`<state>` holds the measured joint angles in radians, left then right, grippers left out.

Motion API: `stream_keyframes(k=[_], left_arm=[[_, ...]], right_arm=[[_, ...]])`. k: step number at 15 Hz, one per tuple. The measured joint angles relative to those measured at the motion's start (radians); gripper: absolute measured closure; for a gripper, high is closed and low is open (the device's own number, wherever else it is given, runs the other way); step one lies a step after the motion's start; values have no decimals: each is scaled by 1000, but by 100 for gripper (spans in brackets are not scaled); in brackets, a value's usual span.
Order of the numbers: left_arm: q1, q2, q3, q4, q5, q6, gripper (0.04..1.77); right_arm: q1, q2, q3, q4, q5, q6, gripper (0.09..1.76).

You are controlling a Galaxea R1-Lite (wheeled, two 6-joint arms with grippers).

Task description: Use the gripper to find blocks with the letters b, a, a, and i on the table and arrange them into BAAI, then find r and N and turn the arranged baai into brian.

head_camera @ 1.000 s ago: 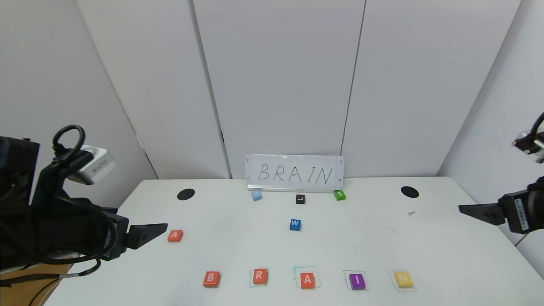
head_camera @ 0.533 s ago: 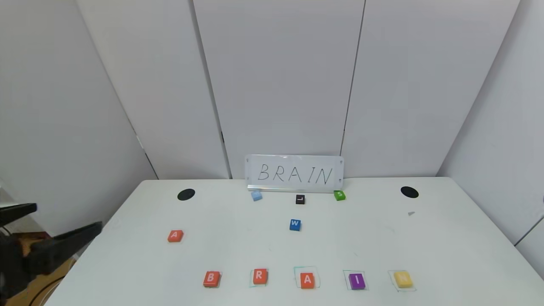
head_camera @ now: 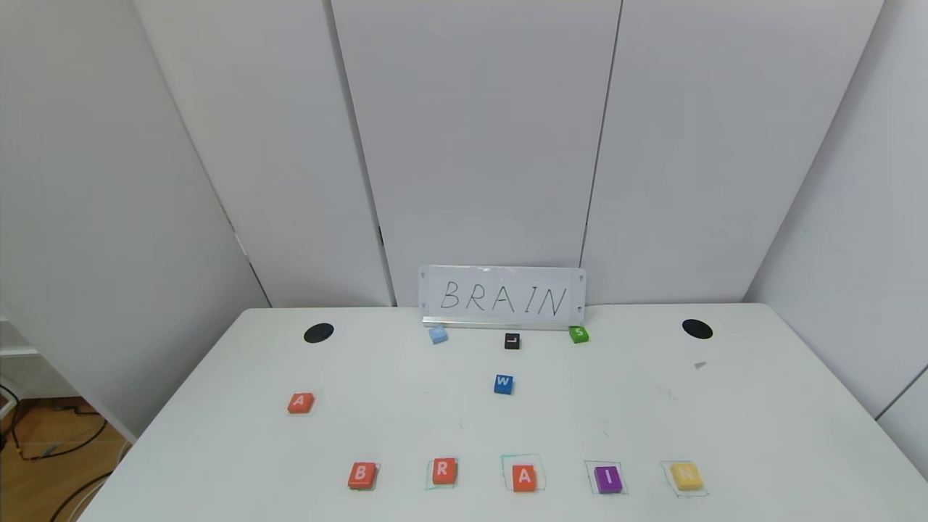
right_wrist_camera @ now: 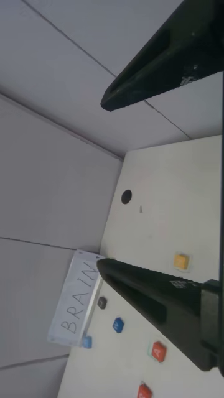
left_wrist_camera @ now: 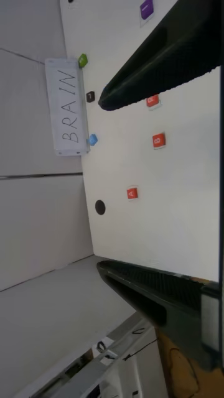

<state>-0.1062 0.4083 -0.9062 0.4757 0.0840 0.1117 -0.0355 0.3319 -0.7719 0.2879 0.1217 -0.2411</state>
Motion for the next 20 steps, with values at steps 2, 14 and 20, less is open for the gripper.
stream_keyframes(k=[2, 14, 20], left_arm=[[17, -63, 5, 3, -1, 1, 9], [102, -399, 141, -173, -119, -106, 9], [101, -410, 553, -468, -71, -107, 9]], right_arm=[[9, -92, 4, 18, -6, -6, 15], [27, -332, 343, -586, -124, 80, 14], [26, -332, 747, -735, -140, 81, 14]])
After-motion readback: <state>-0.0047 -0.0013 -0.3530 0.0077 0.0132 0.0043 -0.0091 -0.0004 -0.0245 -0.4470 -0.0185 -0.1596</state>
